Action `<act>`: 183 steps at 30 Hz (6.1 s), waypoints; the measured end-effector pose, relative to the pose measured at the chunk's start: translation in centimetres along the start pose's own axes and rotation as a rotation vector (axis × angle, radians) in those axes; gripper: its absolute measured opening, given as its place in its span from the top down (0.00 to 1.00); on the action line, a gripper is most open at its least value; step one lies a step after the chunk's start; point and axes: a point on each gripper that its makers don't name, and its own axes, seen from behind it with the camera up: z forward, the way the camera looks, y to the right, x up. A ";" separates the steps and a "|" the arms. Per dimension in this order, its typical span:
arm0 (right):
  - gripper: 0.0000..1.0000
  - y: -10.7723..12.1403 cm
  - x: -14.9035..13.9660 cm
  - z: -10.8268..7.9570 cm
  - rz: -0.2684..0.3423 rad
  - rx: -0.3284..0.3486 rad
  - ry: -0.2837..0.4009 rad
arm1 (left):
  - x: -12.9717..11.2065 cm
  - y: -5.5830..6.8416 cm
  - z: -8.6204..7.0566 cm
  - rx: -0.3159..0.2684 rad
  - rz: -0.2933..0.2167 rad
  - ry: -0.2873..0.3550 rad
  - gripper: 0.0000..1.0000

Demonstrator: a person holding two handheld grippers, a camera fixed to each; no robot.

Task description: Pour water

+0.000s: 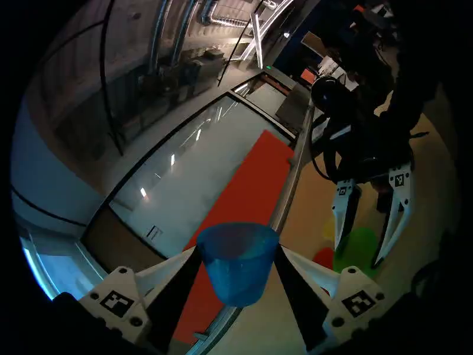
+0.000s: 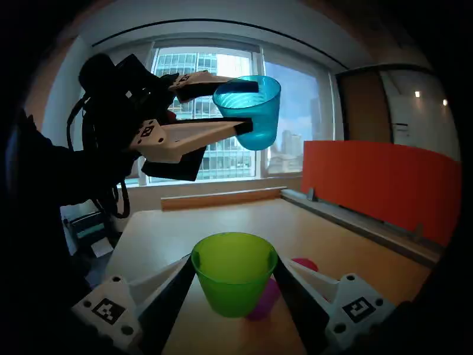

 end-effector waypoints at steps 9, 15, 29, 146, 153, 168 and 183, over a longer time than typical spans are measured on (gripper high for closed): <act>0.08 -0.2 0.3 0.1 -0.009 0.004 0.002 | 0.3 0.1 0.0 0.005 0.051 0.001 0.14; 0.08 -0.2 0.5 0.2 -0.010 0.003 0.004 | 0.6 0.0 -0.2 0.012 0.093 0.006 0.14; 0.08 -0.1 0.5 0.3 -0.010 0.001 0.008 | 1.0 -0.1 -0.3 0.019 0.170 0.011 0.14; 0.08 0.2 0.8 0.0 -0.028 -0.016 0.013 | 2.9 1.7 -0.2 0.044 0.577 0.054 0.14; 0.08 0.3 0.8 0.0 -0.028 -0.018 0.015 | 3.2 1.8 -0.5 0.055 0.614 0.058 0.14; 0.08 0.4 0.9 0.2 -0.024 -0.021 0.020 | 3.7 2.6 -0.9 0.076 0.676 0.075 0.14; 0.08 0.3 1.0 0.3 -0.022 -0.024 0.023 | 3.6 3.3 -0.8 0.083 0.708 0.081 0.14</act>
